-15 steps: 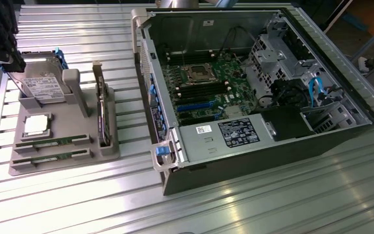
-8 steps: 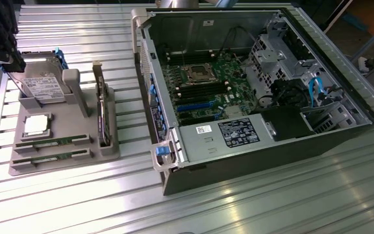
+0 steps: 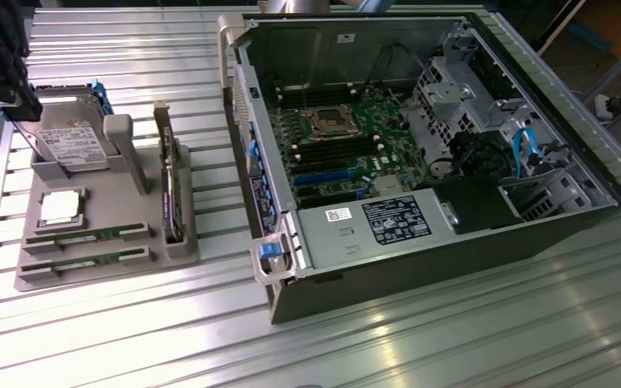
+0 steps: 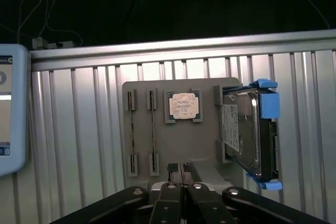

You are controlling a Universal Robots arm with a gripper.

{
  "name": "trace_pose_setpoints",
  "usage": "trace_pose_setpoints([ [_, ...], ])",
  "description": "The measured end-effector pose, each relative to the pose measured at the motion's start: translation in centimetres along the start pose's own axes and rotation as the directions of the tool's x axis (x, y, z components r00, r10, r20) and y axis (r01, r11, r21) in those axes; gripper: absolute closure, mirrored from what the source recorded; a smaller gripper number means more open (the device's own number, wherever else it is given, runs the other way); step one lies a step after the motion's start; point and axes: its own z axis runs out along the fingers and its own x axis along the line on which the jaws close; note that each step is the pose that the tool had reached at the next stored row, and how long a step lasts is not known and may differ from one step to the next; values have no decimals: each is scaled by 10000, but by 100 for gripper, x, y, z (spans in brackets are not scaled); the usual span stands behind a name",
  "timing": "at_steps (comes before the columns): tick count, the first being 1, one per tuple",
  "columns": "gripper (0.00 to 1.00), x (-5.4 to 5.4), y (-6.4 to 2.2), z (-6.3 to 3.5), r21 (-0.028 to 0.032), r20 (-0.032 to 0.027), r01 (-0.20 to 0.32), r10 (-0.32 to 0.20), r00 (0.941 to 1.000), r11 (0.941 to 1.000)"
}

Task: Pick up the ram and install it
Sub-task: 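Pick up the ram and move it above insertion slot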

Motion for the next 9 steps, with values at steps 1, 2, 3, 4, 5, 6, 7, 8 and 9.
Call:
trace_pose_setpoints([
  [1,89,1,14,0,72,6,3,-3,10000,10000],
  [2,89,1,15,1,74,6,2,-2,10000,10000],
  [3,89,2,23,1,86,-2,65,-65,10000,9999],
  [4,89,3,30,2,99,-35,132,-132,9999,9999],
  [5,89,2,31,2,99,-36,132,-131,9999,9999],
  [6,89,2,31,2,99,-36,132,-132,9999,9999],
  [7,89,3,31,1,99,-37,132,-132,9999,9999],
  [8,89,19,30,1,102,-74,131,-130,9999,9999],
  [9,89,57,27,1,109,-188,127,-125,9997,9999],
])
